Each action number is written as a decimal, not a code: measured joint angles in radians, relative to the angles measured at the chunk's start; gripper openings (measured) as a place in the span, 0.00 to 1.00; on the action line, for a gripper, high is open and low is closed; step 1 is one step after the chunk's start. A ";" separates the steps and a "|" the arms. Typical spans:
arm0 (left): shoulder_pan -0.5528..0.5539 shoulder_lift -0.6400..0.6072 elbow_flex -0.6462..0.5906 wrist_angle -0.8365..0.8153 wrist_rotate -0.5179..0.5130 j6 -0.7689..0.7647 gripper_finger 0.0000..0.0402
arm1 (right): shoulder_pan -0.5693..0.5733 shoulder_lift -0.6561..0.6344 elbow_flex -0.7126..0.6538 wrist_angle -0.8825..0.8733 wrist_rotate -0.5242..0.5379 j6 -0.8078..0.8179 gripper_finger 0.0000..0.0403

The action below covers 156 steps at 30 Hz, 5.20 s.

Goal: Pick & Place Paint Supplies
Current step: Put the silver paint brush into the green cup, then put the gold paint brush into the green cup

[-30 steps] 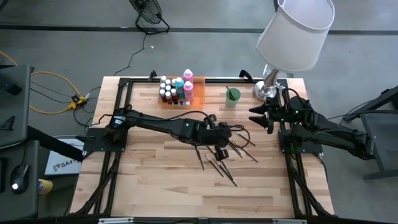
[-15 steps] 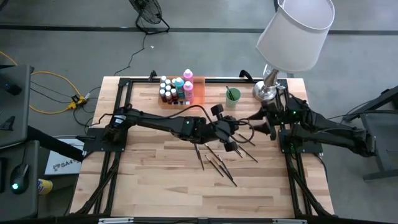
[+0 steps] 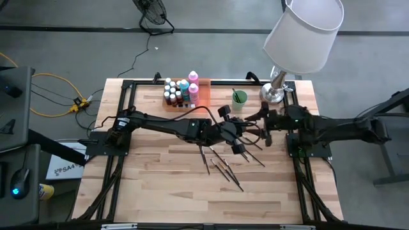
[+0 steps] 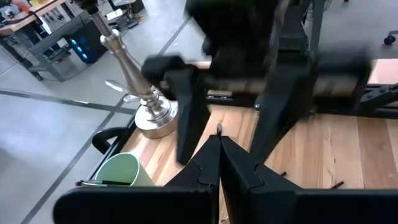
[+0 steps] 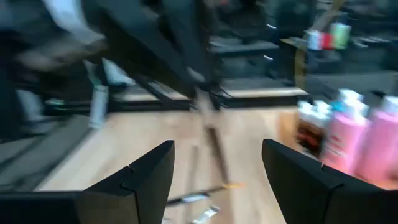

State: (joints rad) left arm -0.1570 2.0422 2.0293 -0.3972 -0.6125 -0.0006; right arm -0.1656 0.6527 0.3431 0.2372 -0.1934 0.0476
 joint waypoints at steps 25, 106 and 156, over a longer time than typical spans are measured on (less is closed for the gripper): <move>0.000 -0.001 0.000 0.003 0.002 -0.003 0.00 | 0.043 0.201 -0.001 0.216 0.079 0.011 0.18; 0.119 -0.537 -1.136 0.577 0.137 -0.293 0.45 | -0.464 0.496 0.095 0.107 0.163 0.007 0.24; 0.248 -0.545 -0.958 -0.087 0.351 -1.079 0.45 | -0.469 -0.230 0.093 -0.400 -0.199 0.080 0.58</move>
State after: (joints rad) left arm 0.0914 1.4971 1.0714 -0.4841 -0.2617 -1.0796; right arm -0.6349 0.4225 0.4366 -0.1623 -0.3927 0.1280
